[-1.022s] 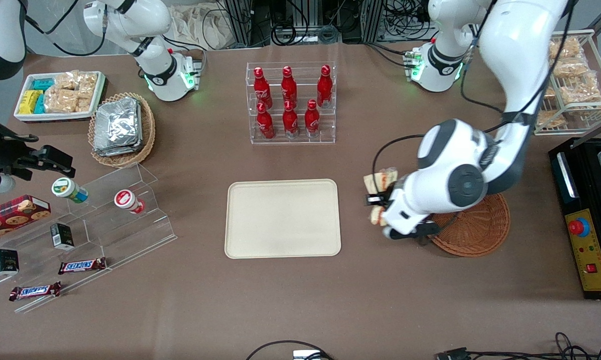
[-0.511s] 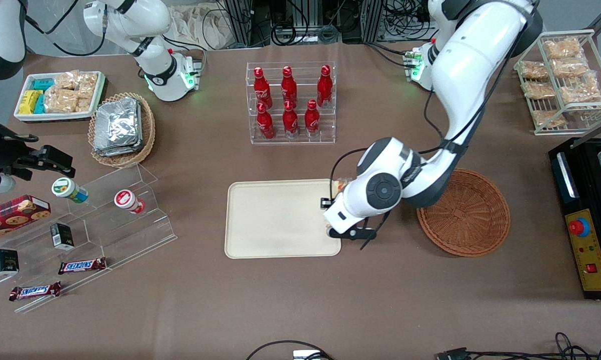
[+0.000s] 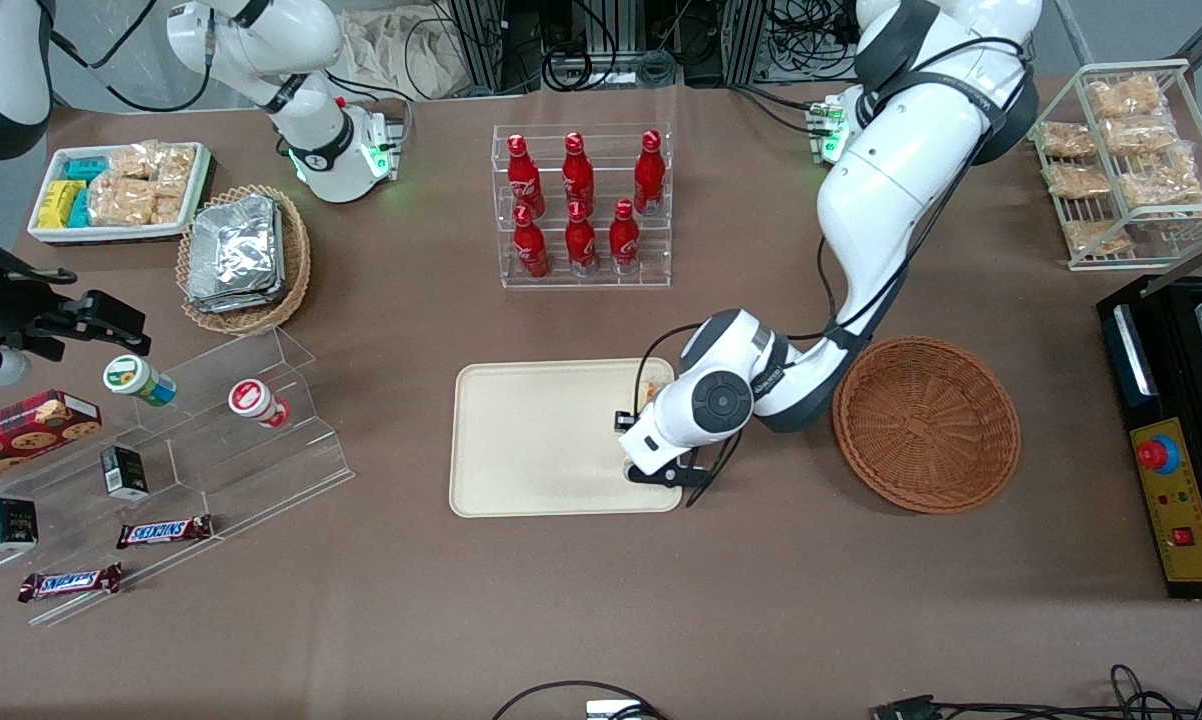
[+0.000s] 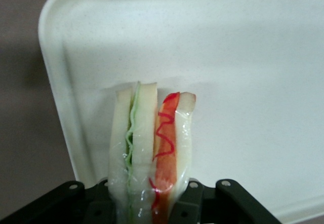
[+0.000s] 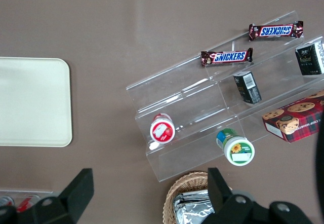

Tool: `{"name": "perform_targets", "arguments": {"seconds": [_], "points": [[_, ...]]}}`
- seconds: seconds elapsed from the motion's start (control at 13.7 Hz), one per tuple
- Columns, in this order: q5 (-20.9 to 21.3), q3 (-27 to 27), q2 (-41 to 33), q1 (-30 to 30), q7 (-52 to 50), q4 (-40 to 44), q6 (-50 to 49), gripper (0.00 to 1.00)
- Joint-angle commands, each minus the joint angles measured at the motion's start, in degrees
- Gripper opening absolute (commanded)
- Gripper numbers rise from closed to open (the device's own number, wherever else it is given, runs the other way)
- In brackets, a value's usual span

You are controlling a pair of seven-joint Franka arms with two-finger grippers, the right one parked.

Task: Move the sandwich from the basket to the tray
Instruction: 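Lower the sandwich onto the tray and open the left gripper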

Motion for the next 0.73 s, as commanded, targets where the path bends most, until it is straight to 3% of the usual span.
{"name": "perform_targets", "arguments": {"seconds": [0.0,0.07,0.15,0.22,0.36,0.66], "points": [[1.6,0.2,3.2,-0.9,-0.3,2.4,2.1,0.30],[1.6,0.6,3.7,-0.9,-0.3,2.4,2.7,0.32],[1.6,0.7,3.7,-0.9,-0.3,2.4,2.8,0.44],[1.9,0.9,3.4,-0.9,-0.1,2.3,2.8,0.99],[5.2,1.3,3.2,-0.8,0.0,2.3,2.8,1.00],[4.9,1.2,0.5,-0.3,-0.7,2.4,2.5,1.00]]}}
